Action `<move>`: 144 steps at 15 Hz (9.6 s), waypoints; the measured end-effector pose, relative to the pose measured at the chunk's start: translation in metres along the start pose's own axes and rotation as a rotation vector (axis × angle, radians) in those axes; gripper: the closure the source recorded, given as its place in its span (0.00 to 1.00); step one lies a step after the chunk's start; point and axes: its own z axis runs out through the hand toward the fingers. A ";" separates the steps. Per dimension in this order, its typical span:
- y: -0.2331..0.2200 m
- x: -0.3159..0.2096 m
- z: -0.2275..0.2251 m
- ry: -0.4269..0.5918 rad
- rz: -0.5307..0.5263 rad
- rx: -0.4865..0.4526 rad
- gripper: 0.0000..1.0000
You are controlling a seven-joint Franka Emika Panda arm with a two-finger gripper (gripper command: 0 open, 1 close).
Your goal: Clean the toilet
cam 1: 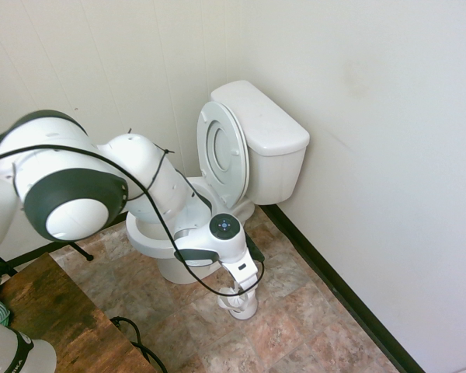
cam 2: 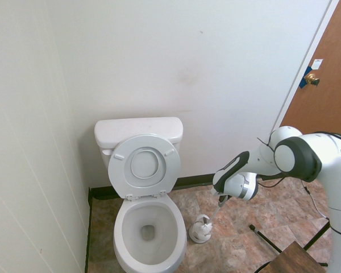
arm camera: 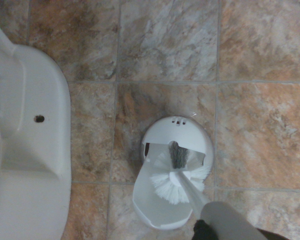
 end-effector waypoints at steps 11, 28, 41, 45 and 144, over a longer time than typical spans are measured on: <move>-0.018 -0.105 -0.194 0.097 -0.082 0.129 1.00; -0.156 -0.357 -0.308 0.108 -0.261 0.186 1.00; -0.280 -0.355 -0.079 0.133 -0.113 0.119 1.00; -0.302 -0.348 -0.066 0.186 -0.064 0.122 1.00; -0.131 -0.010 0.081 -0.071 0.277 -0.359 1.00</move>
